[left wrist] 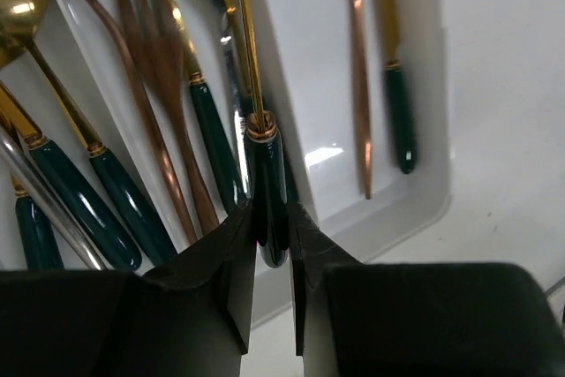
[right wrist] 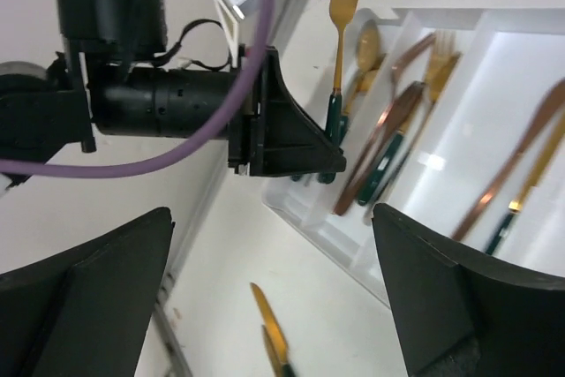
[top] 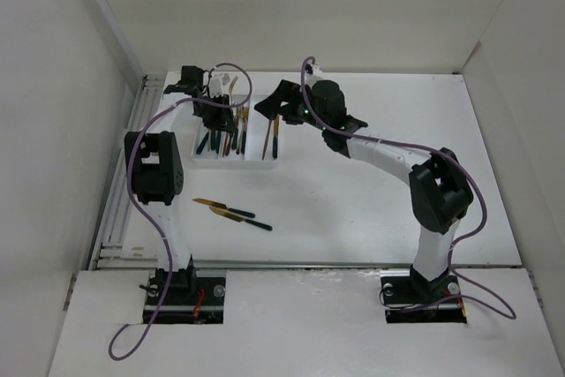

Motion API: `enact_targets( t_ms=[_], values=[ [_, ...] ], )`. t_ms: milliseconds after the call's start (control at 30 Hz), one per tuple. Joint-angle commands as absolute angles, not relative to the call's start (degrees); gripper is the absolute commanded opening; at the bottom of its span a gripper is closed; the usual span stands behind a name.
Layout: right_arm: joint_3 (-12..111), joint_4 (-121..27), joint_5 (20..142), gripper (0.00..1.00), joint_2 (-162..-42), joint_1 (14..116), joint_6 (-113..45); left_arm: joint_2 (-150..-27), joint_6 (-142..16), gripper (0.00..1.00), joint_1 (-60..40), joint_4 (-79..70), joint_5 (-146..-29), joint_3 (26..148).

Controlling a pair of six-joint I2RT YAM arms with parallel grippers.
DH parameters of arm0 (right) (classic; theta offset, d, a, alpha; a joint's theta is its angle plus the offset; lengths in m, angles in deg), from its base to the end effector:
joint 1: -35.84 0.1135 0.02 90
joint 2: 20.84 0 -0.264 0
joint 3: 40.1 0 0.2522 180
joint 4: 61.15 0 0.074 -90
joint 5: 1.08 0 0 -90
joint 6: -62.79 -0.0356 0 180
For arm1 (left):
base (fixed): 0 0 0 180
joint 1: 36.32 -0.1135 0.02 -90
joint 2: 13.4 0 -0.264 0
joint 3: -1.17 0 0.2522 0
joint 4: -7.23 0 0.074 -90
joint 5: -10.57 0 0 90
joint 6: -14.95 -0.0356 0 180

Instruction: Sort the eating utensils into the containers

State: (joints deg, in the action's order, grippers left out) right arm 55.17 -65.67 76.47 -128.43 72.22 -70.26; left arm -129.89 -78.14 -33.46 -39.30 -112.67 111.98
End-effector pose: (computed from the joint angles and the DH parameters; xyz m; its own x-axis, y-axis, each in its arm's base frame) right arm 0.3609 0.2754 0.2966 -0.5926 0.3914 -0.7040 -0.4743 0.5369 0.6977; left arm 0.4508 -0.0421 0.2428 -0.7678 0.0835 -0.6352 0.4192 0.8153 -0.3995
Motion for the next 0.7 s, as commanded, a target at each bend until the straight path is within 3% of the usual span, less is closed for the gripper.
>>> enact_targets(
  t_ms=[0, 233, 300, 433, 467, 667],
  values=[
    [55.0, -62.2, 79.1, 1.00, -123.2, 72.2, -63.2, -131.1, -77.8, 0.00, -33.4, -39.2, -110.0, 111.7],
    [49.2, -59.3, 83.3, 1.00, -116.9, 72.8, -56.9, -133.7, -77.8, 0.00, -33.9, -39.8, -108.1, 110.5],
    [48.1, -57.9, 83.3, 1.00, -115.5, 72.8, -56.2, -133.7, -78.4, 0.08, -33.9, -41.0, -108.9, 110.5],
    [47.6, -55.8, 86.1, 1.00, -113.7, 73.9, -52.4, -134.3, -79.8, 0.34, -33.9, -42.4, -109.6, 111.0],
    [47.6, -55.1, 88.0, 1.00, -113.0, 75.1, -51.2, -134.3, -80.5, 0.44, -33.9, -42.9, -109.1, 111.6],
    [48.7, -48.4, 92.2, 1.00, -110.3, 78.5, -39.6, -132.4, -81.7, 0.47, -33.4, -45.7, -107.5, 114.7]
  ],
)
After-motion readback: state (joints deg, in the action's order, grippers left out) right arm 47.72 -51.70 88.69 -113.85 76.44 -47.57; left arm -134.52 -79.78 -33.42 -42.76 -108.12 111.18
